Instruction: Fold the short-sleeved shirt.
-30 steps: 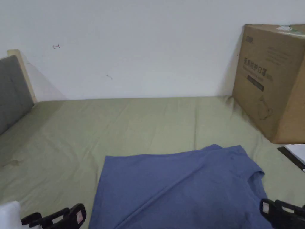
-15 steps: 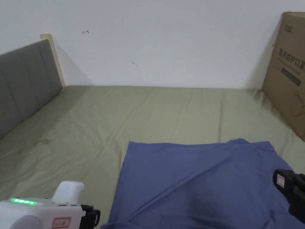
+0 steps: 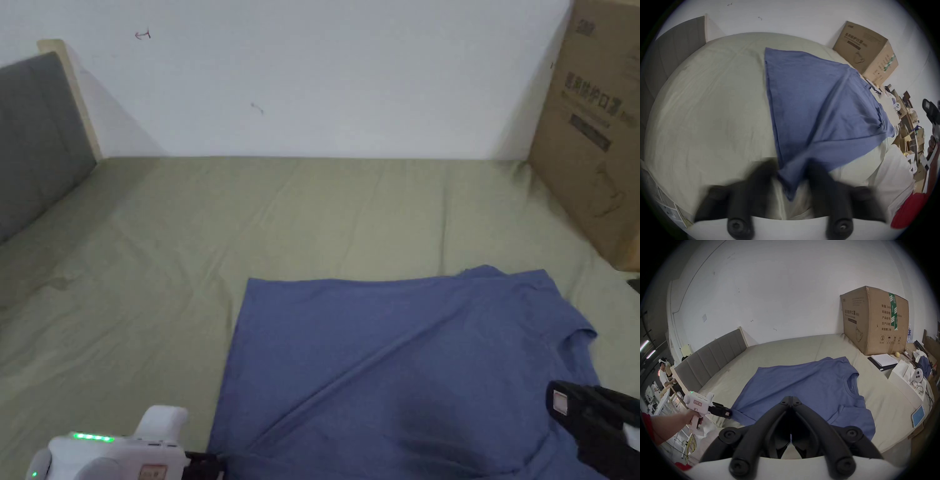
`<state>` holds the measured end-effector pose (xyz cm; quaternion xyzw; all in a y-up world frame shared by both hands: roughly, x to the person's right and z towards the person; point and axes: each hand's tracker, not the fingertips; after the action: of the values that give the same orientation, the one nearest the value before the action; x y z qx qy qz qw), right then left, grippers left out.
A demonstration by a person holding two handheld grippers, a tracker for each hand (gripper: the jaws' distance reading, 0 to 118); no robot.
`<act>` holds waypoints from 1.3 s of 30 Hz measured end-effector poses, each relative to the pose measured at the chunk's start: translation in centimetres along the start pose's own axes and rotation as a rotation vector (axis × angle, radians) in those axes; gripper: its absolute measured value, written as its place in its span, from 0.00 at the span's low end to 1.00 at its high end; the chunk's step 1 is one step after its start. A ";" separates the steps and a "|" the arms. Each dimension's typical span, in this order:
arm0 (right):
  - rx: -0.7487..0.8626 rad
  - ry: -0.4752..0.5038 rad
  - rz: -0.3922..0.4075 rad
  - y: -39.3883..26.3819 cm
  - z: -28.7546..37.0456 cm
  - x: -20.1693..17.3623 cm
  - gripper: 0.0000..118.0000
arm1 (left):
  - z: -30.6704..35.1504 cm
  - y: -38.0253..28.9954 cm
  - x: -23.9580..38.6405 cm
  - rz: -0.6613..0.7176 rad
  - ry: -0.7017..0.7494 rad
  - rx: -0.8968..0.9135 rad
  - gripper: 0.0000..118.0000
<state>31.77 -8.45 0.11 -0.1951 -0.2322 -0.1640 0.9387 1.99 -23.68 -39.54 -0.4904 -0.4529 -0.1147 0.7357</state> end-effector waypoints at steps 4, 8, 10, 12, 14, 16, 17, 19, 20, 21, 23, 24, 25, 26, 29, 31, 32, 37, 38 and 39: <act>0.000 -0.016 -0.013 -0.1 -0.2 0.8 0.00 | 1.0 -1.0 1.3 -0.108 0.056 0.047 0.04; 0.025 -0.062 -0.042 0.2 0.2 3.3 0.00 | 4.2 -1.8 2.3 -0.104 0.011 0.214 0.03; -0.030 -0.134 -0.062 0.2 -0.1 5.9 0.00 | 5.7 -2.0 2.9 -0.133 0.022 0.281 0.03; -0.129 -0.197 -0.103 -0.2 -0.7 9.2 0.00 | 6.6 -2.6 3.9 -0.158 0.034 0.315 0.03; -0.218 -0.209 -0.179 -1.2 -1.1 12.3 0.11 | 7.2 -2.4 4.4 -0.172 0.033 0.325 0.03; -0.336 -0.259 -0.212 -2.5 -1.6 15.2 0.82 | 7.6 -2.3 4.9 -0.180 0.031 0.330 0.03; -0.396 -0.297 -0.219 -3.4 -2.2 17.1 1.00 | 7.7 -2.3 5.2 -0.184 0.029 0.331 0.03; -0.410 -0.339 -0.238 -5.2 -2.6 19.4 0.91 | 8.2 -1.7 5.8 -0.191 0.031 0.337 0.03; -0.468 -0.358 -0.243 -6.0 -2.9 20.4 0.91 | 8.3 -1.6 6.0 -0.194 0.035 0.337 0.03; -0.531 -0.374 -0.269 -6.8 -3.1 20.8 0.91 | 8.4 -1.6 6.2 -0.194 0.034 0.336 0.03; -0.622 -0.368 -0.303 -8.1 -4.0 21.7 0.89 | 8.6 -1.1 6.4 -0.191 0.033 0.334 0.03; -0.644 -0.336 -0.300 -8.7 -4.4 21.7 0.84 | 8.6 -1.1 6.7 -0.189 0.037 0.332 0.03; -0.657 -0.317 -0.278 -8.8 -4.6 21.1 0.78 | 8.6 -1.1 6.9 -0.189 0.043 0.329 0.03; -0.664 -0.299 -0.235 -9.0 -4.9 20.6 0.78 | 8.6 -0.8 6.7 -0.188 0.051 0.324 0.03; -0.668 -0.280 -0.054 -9.2 -5.7 18.4 0.70 | 8.5 -1.0 7.3 -0.193 0.059 0.313 0.03; -0.657 -0.286 0.038 -9.3 -6.2 17.4 0.48 | 8.4 -0.9 7.4 -0.201 0.065 0.302 0.03; -0.659 -0.293 0.063 -9.2 -6.3 17.2 0.28 | 8.3 -1.0 7.6 -0.204 0.070 0.295 0.03; -0.638 -0.268 0.066 -8.6 -5.0 16.9 0.00 | 8.4 -1.0 7.8 -0.211 0.086 0.282 0.03; -0.626 -0.272 0.077 -8.4 -4.5 16.9 0.00 | 8.5 -1.0 7.5 -0.211 0.087 0.284 0.03; -0.611 -0.274 0.077 -8.0 -3.8 17.1 0.00 | 8.6 -1.0 7.4 -0.208 0.086 0.285 0.03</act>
<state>44.32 -20.83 7.93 -0.4964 -0.2886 -0.1630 0.8023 0.80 -15.08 -32.24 -0.3263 -0.4810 -0.1455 0.8006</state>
